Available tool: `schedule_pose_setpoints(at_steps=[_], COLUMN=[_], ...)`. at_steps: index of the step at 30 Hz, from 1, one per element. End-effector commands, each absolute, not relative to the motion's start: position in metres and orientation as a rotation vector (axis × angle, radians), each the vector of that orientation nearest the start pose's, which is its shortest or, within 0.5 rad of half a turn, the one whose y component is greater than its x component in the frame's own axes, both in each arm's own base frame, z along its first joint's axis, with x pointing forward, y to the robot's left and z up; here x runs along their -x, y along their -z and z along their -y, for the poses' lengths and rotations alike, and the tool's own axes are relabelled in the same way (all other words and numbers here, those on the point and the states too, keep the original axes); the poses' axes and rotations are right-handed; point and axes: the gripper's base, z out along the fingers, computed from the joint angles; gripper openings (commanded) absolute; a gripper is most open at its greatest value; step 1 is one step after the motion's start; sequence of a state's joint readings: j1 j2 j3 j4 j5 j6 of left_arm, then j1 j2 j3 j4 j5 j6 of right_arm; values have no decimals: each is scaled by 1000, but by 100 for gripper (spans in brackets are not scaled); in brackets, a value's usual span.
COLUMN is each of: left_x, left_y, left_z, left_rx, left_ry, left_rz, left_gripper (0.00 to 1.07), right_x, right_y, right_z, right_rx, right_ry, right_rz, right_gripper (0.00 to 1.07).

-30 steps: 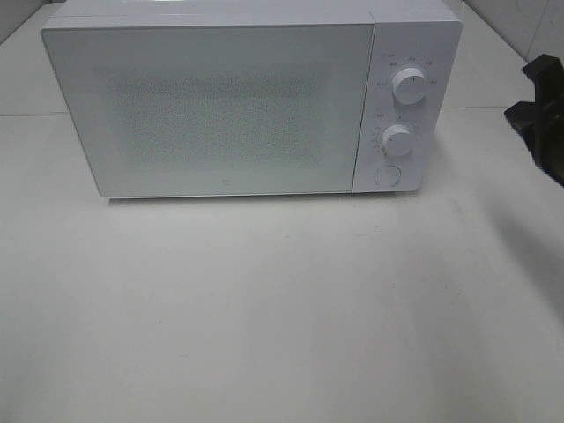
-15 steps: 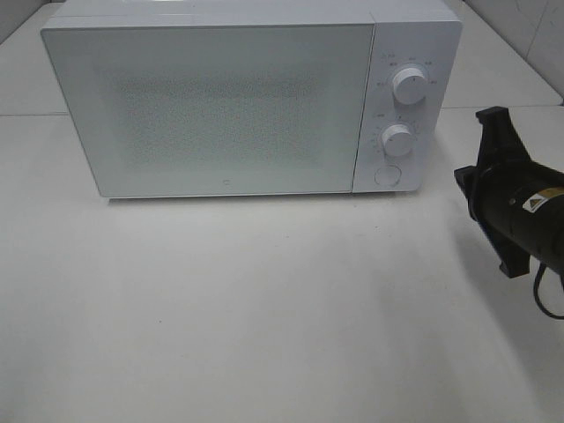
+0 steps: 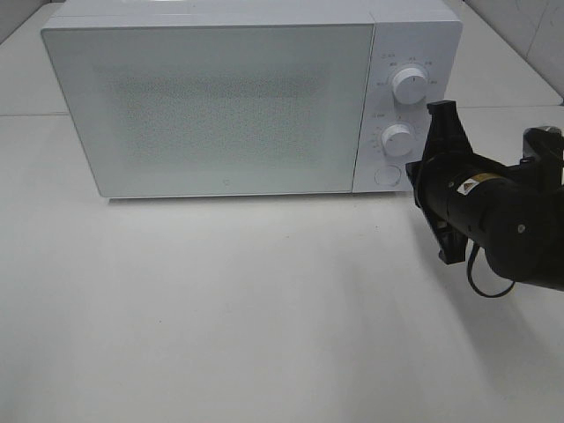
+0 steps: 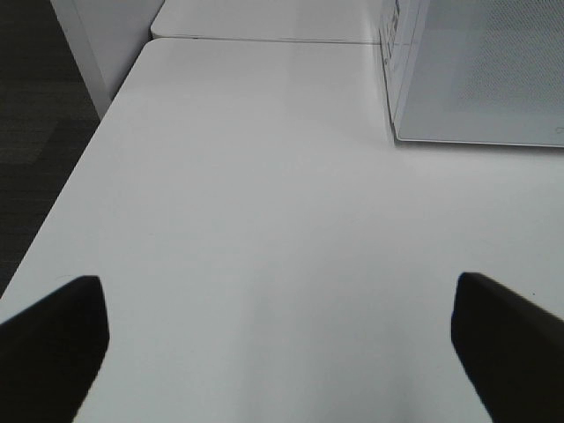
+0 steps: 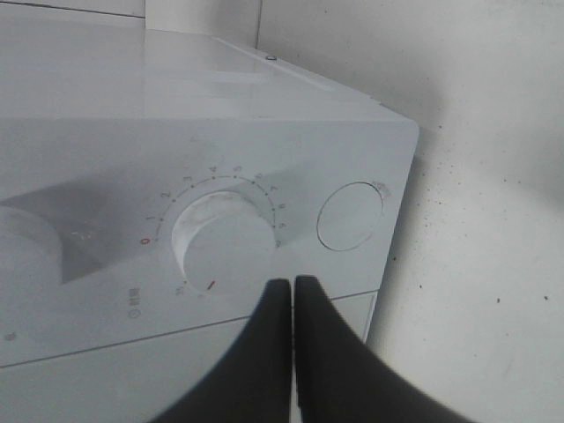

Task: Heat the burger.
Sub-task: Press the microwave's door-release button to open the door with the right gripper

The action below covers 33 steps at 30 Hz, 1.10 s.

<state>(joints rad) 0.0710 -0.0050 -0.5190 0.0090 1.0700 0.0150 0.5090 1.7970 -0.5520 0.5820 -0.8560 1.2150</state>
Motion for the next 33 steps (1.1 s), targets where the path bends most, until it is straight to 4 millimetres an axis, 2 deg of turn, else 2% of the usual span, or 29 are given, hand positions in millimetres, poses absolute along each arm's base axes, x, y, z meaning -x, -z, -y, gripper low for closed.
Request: schedule_pose_setpoints(at_steps=[1,5,13,33], left_x=[11,11,11,11], left_y=[-281,-281,-281,-281], left_z=[0,0,0,0], left_rx=[59,59,59,59], left_ry=[-65,-65,-65,-65], left_rz=[-2015,-2015,-2015,-2015], left_gripper=[98,98,98,98], right_x=[-282,-295,-313,-336], right_y=[-136,-124,-115,-87], right_z=[-115,-120,-116,-127], right_rx=[-1342,-1384,-1403,-1412], right_ry=[-987,-974,-954,-953], right_rz=[-1578,-1587,-1588,-1582], right_gripper=[0,0,0,0])
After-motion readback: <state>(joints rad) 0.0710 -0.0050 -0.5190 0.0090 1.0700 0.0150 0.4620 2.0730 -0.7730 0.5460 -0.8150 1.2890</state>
